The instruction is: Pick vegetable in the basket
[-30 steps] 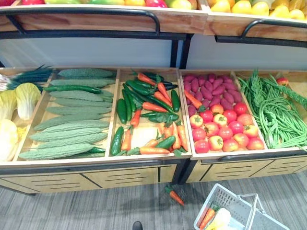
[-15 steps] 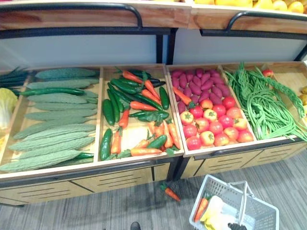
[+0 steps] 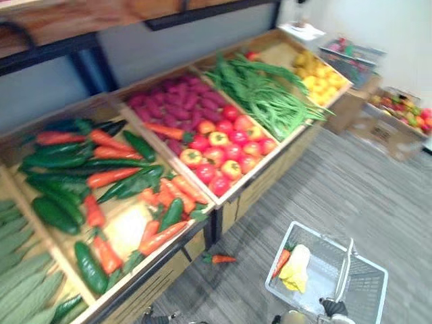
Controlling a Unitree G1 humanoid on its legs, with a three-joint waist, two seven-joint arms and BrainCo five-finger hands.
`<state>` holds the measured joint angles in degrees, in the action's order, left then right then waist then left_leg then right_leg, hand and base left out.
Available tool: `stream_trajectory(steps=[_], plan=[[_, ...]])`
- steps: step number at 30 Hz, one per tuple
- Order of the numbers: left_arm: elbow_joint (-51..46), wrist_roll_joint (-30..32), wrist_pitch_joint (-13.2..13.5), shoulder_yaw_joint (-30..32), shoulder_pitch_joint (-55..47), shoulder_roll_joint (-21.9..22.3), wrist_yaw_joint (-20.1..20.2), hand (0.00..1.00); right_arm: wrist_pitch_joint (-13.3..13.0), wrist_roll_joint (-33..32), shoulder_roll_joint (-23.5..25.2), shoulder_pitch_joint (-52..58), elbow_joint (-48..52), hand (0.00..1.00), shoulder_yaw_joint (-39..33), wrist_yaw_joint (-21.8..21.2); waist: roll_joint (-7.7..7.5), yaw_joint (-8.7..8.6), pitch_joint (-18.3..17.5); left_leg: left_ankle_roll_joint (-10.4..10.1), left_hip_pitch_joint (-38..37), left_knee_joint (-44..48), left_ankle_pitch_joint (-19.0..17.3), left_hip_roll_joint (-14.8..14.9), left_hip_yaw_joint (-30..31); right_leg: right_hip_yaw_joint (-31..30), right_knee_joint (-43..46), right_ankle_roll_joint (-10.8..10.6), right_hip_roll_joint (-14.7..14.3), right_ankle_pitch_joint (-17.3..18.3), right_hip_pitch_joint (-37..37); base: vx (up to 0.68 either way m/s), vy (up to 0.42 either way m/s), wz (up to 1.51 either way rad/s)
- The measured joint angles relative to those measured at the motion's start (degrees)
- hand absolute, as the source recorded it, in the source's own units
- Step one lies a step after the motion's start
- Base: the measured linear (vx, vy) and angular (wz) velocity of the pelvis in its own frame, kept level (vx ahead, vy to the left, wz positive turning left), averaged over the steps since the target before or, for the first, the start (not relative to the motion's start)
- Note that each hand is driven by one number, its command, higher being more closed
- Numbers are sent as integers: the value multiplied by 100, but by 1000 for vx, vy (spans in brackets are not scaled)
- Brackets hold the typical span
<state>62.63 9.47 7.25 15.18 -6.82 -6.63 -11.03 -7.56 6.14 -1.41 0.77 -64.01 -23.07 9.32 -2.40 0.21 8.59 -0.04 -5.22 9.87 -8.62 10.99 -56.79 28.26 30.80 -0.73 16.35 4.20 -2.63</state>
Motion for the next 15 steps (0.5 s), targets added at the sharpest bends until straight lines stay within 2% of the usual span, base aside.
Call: stream_trajectory(steps=[2, 4, 5, 6, 7, 9, 10, 12, 13, 14, 15], plan=[[4, -38, 7, -10, 55, 36, 17, 0, 47, 0, -7, -126, -105, 100, -6, 3, -45, -10, -25, -12, 100, 63, -43, 82, -574, 162, -632, -409, -85, 388, -92, -143, -208, -159], [-7, -40, 9, 12, 97, 79, 20, 0, 110, -6, -18, -145, -194, 100, 32, 12, -70, -2, -38, -163, 156, 450, -205, 342, -1060, 65, -1418, -435, -417, 688, -93, -87, -357, -141], [-4, -39, 7, 43, 108, 75, 14, 0, 114, -9, -37, -139, -232, 100, 77, 12, -53, -4, -45, -182, 193, 619, -243, 460, -1133, -38, -1645, -427, -555, 702, -58, -15, -380, -124], [2, -39, -1, 92, 127, 130, 7, 0, 113, -13, -94, -130, -226, 100, 104, 16, 98, -13, -7, -195, 211, 837, -270, 696, -1186, -144, -1899, -348, -773, 604, -20, -60, -307, -105], [11, -38, -2, 92, 117, 213, 2, 0, 119, -90, -179, -70, -218, 100, 92, 18, 199, -137, -12, -197, 179, 1167, -268, 1028, -1175, -327, -2025, -248, -1021, 535, -1, -81, -261, -88], [10, -38, 1, 92, 132, 285, -1, 0, 138, -235, -263, 53, -233, 100, 88, 35, 352, -174, -43, -207, -6, 1691, -245, 1442, -1192, -495, -2051, -227, -1245, 536, 127, -95, -161, -84], [-2, -41, 17, 100, 130, 333, -7, 0, 135, -243, -316, 106, -236, 100, 90, 43, 385, -158, -45, -237, -119, 2102, -146, 1702, -1099, -747, -2064, -135, -1363, 542, 185, -78, -151, -110], [0, -84, 26, 139, 123, 330, -11, 0, 105, -233, -339, 114, -236, 100, 121, 51, 378, -153, -41, -153, 11, 2590, 113, 1869, -435, -1144, -2086, -59, -1428, 518, 200, -47, -99, -108], [-8, -241, 62, 212, 128, 346, -32, 0, 102, -229, -363, 93, -235, 100, 200, 52, 346, -157, -21, -215, 411, 2773, -20, 1627, 802, -1507, -2096, 10, -1394, 493, 170, -36, -20, -126], [-110, -346, 105, 205, 120, 398, -91, 0, 98, -227, -410, 61, -318, 100, 280, 46, 297, -141, 9, -389, 699, 2504, -271, 1008, 2176, -1800, -2114, 26, -1311, 447, 149, -33, 13, -128], [-127, -428, 115, 202, 100, 421, -138, 0, 82, -222, -435, 61, -365, 100, 314, 45, 286, -119, 12, -438, 749, 2294, -345, 717, 2701, -1957, -2141, 24, -1284, 414, 152, -21, 77, -128]])
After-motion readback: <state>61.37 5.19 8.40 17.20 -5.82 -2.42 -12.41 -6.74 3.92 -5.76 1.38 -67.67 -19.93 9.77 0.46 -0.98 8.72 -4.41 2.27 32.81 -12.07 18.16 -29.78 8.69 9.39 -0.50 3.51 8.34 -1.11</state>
